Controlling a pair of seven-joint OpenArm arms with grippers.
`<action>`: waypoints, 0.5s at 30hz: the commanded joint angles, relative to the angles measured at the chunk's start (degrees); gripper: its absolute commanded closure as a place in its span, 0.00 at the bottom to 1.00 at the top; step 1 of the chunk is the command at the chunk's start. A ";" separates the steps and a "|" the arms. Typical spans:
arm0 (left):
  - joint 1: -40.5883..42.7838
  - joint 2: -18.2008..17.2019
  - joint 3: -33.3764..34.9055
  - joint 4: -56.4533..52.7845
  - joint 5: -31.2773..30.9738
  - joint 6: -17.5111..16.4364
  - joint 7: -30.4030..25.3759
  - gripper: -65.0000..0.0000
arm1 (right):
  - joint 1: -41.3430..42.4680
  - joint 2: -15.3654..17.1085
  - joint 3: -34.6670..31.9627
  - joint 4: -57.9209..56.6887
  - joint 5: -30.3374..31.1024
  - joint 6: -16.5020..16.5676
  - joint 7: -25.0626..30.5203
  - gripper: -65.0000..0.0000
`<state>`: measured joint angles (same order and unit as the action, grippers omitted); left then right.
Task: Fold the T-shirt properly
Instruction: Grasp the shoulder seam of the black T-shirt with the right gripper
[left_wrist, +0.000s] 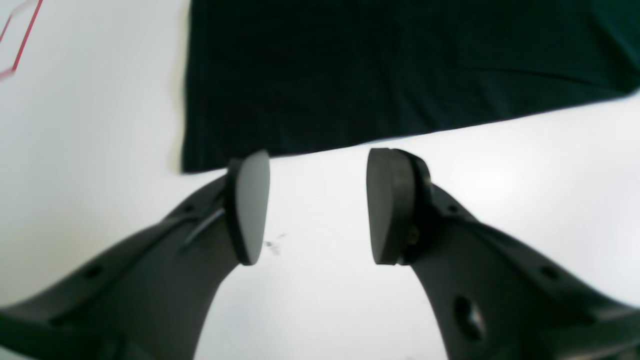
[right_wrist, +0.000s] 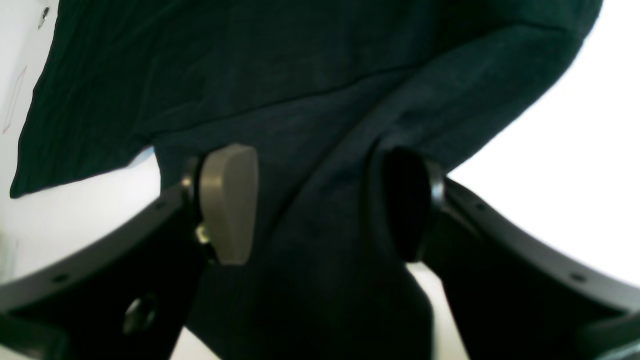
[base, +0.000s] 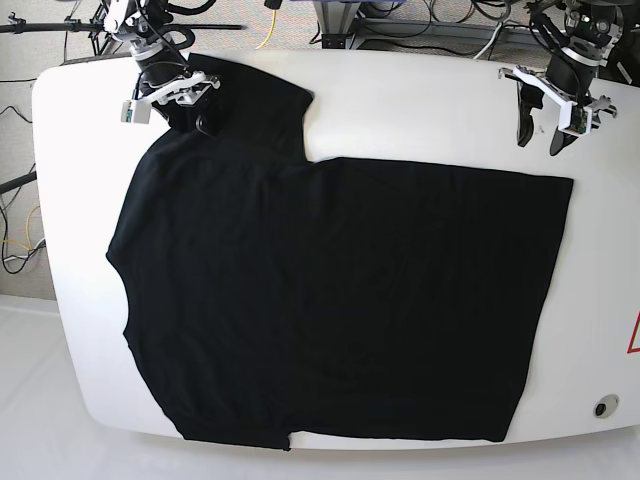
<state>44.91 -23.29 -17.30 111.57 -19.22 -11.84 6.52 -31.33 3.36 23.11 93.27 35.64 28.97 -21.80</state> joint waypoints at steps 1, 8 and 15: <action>-1.12 -0.50 -2.07 -1.68 -0.17 0.45 -2.32 0.53 | -0.46 0.00 -1.96 -0.25 -2.46 -0.91 -5.69 0.43; -2.80 -0.18 -2.61 -4.32 0.10 0.50 -3.87 0.57 | -0.23 0.09 -2.66 -0.20 -2.48 -0.96 -7.13 0.73; -2.57 -0.30 -2.41 -3.29 0.25 1.19 -7.09 0.59 | -0.21 0.10 -2.55 0.16 -2.58 -1.06 -5.64 1.00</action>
<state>42.22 -22.92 -18.96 106.98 -18.50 -11.29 1.56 -30.83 3.20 20.40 93.23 34.76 28.71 -25.78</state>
